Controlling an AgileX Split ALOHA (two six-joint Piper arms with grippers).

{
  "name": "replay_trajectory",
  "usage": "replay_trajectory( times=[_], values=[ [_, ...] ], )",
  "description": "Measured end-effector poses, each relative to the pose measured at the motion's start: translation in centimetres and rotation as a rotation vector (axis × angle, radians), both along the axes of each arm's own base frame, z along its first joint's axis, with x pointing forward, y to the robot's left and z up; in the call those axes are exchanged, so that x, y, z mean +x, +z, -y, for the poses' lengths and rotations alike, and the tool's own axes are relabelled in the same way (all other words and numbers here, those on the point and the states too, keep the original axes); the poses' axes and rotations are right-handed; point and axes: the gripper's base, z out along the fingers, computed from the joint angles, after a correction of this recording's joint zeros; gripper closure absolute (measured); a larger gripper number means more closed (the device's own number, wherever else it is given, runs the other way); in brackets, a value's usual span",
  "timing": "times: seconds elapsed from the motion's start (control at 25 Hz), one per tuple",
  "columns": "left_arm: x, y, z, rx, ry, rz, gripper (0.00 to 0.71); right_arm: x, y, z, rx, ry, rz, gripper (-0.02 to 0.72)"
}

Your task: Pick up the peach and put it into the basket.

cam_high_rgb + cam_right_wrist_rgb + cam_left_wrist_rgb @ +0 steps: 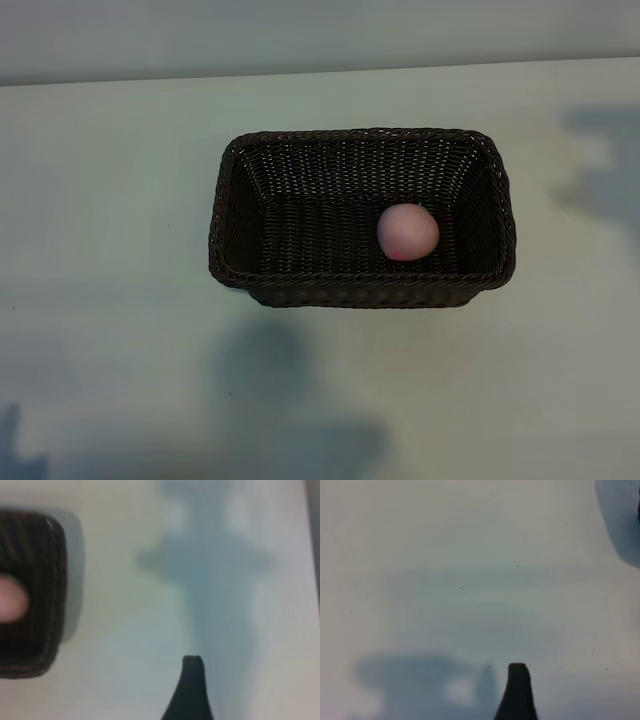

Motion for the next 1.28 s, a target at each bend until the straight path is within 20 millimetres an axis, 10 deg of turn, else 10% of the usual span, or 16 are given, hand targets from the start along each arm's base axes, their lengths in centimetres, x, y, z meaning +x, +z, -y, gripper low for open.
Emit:
replay_trajectory(
  times=[0.32, 0.68, 0.96, 1.28],
  values=[
    [0.0, 0.0, 0.0, 0.000, 0.000, 0.000, 0.116, -12.9, 3.8, -0.9, 0.037, -0.032, 0.385, 0.110],
    [0.0, 0.0, 0.0, 0.000, 0.000, 0.000, 0.116, -23.5, 2.7, -1.7, 0.061, -0.038, 0.692, 0.131],
    [0.0, 0.0, 0.0, 0.000, 0.000, 0.000, 0.117, -24.8, -4.3, -1.4, -0.003, -0.030, 0.671, 0.155],
    [0.0, 0.0, 0.0, 0.000, 0.000, 0.000, 0.116, -20.9, -9.7, -2.0, 0.068, 0.033, 0.514, 0.159]
  ],
)
